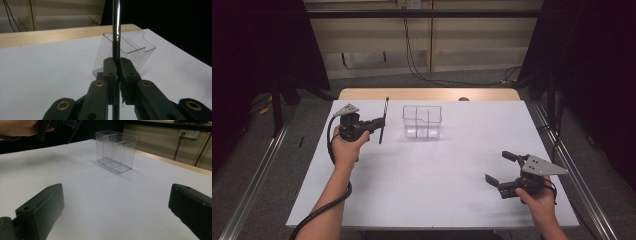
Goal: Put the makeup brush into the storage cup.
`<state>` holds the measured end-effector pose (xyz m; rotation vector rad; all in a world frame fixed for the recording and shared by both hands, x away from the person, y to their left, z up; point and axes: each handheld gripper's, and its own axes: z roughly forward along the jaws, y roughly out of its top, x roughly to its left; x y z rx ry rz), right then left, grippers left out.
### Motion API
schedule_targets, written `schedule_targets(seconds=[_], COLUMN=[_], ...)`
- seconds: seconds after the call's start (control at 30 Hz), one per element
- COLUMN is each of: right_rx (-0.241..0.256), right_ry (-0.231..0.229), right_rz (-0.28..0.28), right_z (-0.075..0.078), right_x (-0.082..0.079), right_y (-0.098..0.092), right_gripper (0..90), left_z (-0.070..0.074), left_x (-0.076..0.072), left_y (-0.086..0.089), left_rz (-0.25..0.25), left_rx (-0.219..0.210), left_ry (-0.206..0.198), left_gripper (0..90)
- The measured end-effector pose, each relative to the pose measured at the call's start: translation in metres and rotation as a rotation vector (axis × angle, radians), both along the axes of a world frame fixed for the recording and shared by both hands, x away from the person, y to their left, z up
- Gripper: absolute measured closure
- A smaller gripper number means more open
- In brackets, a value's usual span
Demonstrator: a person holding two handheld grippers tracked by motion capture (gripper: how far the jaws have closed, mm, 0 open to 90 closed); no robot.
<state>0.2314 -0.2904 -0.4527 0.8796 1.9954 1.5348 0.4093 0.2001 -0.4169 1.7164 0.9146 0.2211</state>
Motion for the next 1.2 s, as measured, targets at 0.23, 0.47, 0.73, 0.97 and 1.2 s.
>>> schedule_targets(seconds=[0.23,0.47,0.73,0.97,1.2], right_rx=[0.002,-0.002,-0.001,-0.004,-0.004], right_ry=[0.001,0.001,0.001,0.004,0.000], right_rz=[-0.003,0.001,0.003,0.006,0.004], right_z=[0.000,0.000,0.000,0.000,0.000], right_x=[0.000,0.000,0.000,0.000,0.000], right_y=[0.000,0.000,0.000,0.000,-0.001], right_gripper=[0.0,0.0,0.0,0.0,0.0], left_z=[0.002,0.005,0.009,0.012,0.015], left_x=[0.000,0.001,0.003,0.005,0.009], left_y=[-0.005,-0.010,-0.019,-0.026,-0.030], left_rz=[0.023,0.036,0.026,0.022,0.023], left_rx=[-0.054,-0.084,-0.114,-0.134,-0.146], left_ry=[-0.030,-0.060,-0.074,-0.084,-0.095], left_gripper=[84.2,84.2,84.2,84.2,84.2])
